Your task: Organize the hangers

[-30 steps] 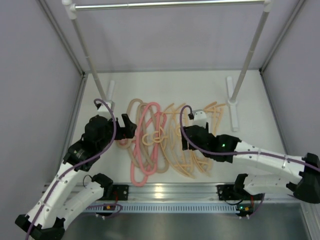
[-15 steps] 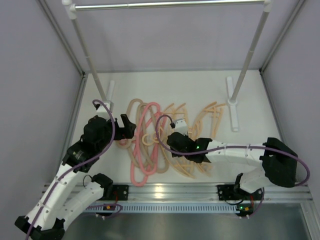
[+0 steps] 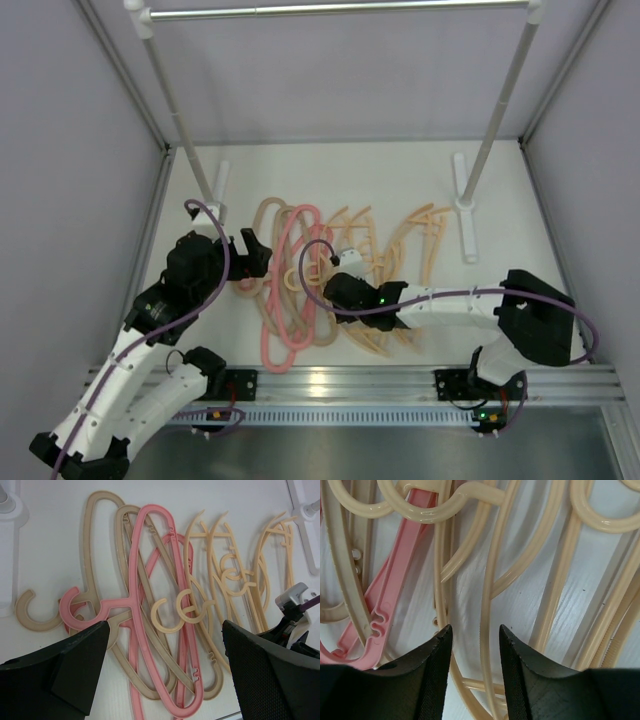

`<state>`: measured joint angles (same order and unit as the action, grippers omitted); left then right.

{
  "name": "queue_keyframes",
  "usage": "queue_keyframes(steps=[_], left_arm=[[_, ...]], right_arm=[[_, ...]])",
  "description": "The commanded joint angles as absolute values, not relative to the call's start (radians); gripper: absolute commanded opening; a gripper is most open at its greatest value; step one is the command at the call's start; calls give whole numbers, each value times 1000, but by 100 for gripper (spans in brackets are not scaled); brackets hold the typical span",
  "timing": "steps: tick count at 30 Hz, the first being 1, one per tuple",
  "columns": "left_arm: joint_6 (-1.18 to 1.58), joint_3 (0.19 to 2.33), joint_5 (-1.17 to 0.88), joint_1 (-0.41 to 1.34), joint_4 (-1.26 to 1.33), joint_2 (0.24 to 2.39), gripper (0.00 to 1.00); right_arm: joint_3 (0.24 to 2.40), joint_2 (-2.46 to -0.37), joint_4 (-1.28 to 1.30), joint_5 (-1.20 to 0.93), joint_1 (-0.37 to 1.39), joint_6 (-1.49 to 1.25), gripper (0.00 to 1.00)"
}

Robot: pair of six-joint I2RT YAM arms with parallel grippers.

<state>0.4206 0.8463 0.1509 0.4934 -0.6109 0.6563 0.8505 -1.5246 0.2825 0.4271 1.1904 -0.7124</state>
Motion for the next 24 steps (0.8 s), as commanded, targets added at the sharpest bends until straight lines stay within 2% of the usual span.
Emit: queue_keyframes(steps=[1, 3, 5, 10, 13, 14, 16, 24], left_arm=[[425, 836, 163, 491, -609, 641, 98], [426, 838, 163, 491, -609, 641, 98], [425, 836, 163, 491, -607, 640, 98], [425, 834, 166, 491, -609, 641, 98], [425, 834, 167, 489, -609, 646, 98], [426, 834, 169, 489, -607, 644, 98], [426, 834, 170, 491, -611, 644, 98], [430, 834, 176, 491, -612, 638, 98]], right_arm=[[844, -1554, 219, 416, 1215, -736, 41], [841, -1568, 210, 414, 1216, -736, 38], [842, -1575, 206, 416, 1215, -736, 30], [842, -1597, 203, 426, 1215, -736, 23], [838, -1597, 204, 434, 1215, -736, 14], [835, -1591, 206, 437, 1215, -736, 6], [830, -1557, 216, 446, 1213, -738, 0], [867, -1360, 356, 518, 1213, -713, 0]])
